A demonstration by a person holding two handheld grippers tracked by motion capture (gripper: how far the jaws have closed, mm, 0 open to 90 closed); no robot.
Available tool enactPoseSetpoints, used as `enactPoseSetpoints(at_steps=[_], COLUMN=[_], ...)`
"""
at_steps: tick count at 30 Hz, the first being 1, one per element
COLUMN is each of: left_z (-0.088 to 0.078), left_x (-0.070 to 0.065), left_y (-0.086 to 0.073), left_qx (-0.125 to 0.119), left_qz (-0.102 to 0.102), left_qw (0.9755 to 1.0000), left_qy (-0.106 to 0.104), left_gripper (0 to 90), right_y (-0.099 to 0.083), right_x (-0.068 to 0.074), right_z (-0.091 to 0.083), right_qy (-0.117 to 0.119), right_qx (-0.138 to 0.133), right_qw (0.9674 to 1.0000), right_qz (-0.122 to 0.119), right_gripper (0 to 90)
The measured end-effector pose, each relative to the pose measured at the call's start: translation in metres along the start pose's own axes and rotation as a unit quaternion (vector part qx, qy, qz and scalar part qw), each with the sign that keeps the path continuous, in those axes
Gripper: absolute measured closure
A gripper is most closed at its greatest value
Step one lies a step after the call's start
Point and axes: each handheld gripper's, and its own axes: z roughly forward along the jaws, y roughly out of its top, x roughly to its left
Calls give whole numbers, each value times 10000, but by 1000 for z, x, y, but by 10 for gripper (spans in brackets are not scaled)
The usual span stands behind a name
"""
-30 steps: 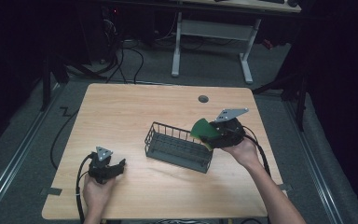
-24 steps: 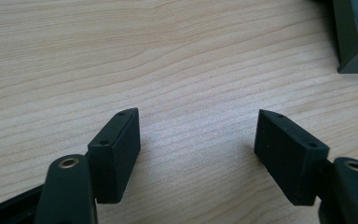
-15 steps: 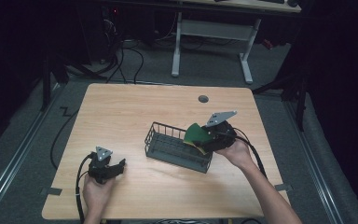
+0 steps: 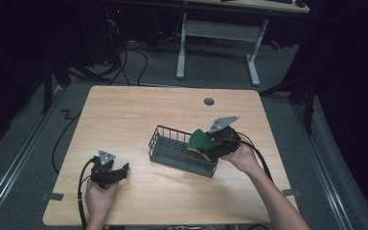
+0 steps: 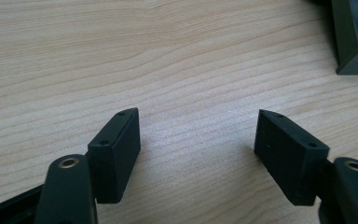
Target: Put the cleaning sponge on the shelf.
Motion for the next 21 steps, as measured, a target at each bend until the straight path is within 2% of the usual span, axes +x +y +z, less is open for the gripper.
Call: enactPoseSetpoints(at_steps=[7,21], left_z=[0,0], left_x=[0,-1], left_y=[0,0], left_qx=[2,22], left_qz=[8,44], left_qw=[10000,10000], left_qy=[5,27], left_gripper=[319,318], right_y=[-1,-1], right_x=[3,6], right_z=[0,-1], right_qy=[-76,-102], right_qx=[41,53], right_qw=[9999,9999], right_qz=[-96,-129], right_gripper=[307,304])
